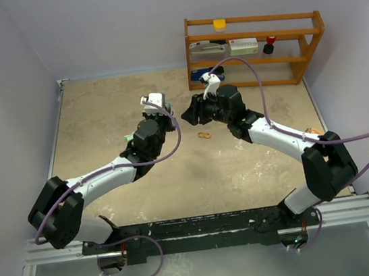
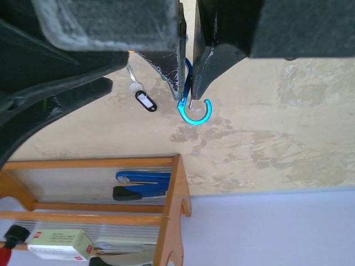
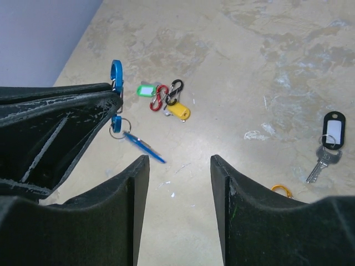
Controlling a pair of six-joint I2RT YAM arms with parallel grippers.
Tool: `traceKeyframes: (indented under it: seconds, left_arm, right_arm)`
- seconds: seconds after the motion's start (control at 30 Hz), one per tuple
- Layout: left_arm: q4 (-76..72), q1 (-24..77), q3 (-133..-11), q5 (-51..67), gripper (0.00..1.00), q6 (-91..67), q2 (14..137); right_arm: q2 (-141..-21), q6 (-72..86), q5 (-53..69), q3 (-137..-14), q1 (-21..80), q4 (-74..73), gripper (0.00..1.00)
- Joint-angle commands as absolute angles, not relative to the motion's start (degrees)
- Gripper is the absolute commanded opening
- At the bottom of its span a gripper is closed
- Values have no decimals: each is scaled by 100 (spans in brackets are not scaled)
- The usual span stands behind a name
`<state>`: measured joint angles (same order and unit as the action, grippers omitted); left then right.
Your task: Put the keys on the keyring
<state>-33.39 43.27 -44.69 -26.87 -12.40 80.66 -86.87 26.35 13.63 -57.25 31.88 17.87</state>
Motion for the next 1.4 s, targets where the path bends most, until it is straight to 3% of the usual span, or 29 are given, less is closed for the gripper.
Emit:
traceKeyframes:
  seconds: [0.0, 0.37, 0.77, 0.9, 1.07, 1.17, 1.37]
  left_arm:
    - [-3415, 4338, -4488, -3185, 0, -1135, 8169]
    - [-3489, 3799, -4443, -3175, 0, -1594, 9177]
    - [-3142, 3295, -4756, -3057, 0, -2242, 9981]
    - [-3029, 3245, -4840, -3054, 13, -2283, 10035]
    - [-2944, 3234, -4845, -3135, 44, -2332, 9926]
    - [-2854, 3234, -4855, -3173, 56, -2353, 9776]
    - [-2431, 3234, -4982, -3227, 61, -2358, 9394]
  right_arm:
    - [-8402, 2559, 917, -5894, 3217, 1657, 51]
    - [-8394, 2384, 380, -6004, 3208, 1232, 55]
    - [-9330, 2355, -720, -7044, 3164, -556, 62]
    - [-9456, 2364, -710, -7107, 3155, -624, 62]
    - [-9598, 2323, -806, -7221, 3131, -847, 63]
    - [-9799, 2284, -726, -7436, 3096, -1157, 65]
    - [-10243, 2050, -528, -7828, 3038, -1889, 72]
